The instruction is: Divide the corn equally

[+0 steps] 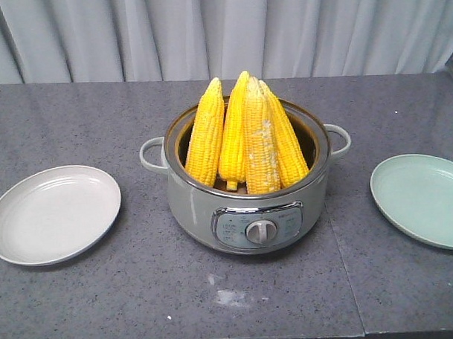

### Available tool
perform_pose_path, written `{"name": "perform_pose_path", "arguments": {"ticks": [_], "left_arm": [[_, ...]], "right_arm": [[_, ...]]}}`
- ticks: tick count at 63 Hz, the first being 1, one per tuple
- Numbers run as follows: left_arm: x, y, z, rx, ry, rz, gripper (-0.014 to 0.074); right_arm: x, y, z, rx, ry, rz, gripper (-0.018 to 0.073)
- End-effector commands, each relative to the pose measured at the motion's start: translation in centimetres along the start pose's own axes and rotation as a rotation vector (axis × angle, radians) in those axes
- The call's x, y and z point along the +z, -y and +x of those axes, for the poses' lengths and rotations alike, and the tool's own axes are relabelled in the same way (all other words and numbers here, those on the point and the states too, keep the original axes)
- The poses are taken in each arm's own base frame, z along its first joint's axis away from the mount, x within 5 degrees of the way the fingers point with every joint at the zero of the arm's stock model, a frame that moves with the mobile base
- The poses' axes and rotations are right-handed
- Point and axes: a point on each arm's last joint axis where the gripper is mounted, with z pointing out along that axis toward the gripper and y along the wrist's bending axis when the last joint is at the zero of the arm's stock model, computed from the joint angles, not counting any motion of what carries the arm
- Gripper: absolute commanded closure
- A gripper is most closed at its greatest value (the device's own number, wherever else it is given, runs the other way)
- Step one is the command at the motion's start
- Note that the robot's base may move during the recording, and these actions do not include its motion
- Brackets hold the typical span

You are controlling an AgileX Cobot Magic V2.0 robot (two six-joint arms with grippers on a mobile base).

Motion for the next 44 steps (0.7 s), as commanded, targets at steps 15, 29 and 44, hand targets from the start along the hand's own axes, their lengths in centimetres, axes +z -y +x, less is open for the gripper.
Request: {"name": "perform_pose_path", "arguments": {"ticks": [15,29,44], "left_arm": [[4.5,1.5,-1.8,-0.081,-0.167,0.050,0.0273],[7.2,2.0,-1.9,-0.214,-0.173,0.091,0.0205],[8.7,1.8,-1.9,-0.227,-0.149,0.070,0.0206]], "right_arm": [[0.6,0.2,-1.7,-0.021,0.090,0.029,0.0031],[2.3,0.3,-1.6,-0.036,0.006,0.030,0.0031],[7.3,-0.8,-7.2,-0.126,-0.129,-0.060,0.0031]]}}
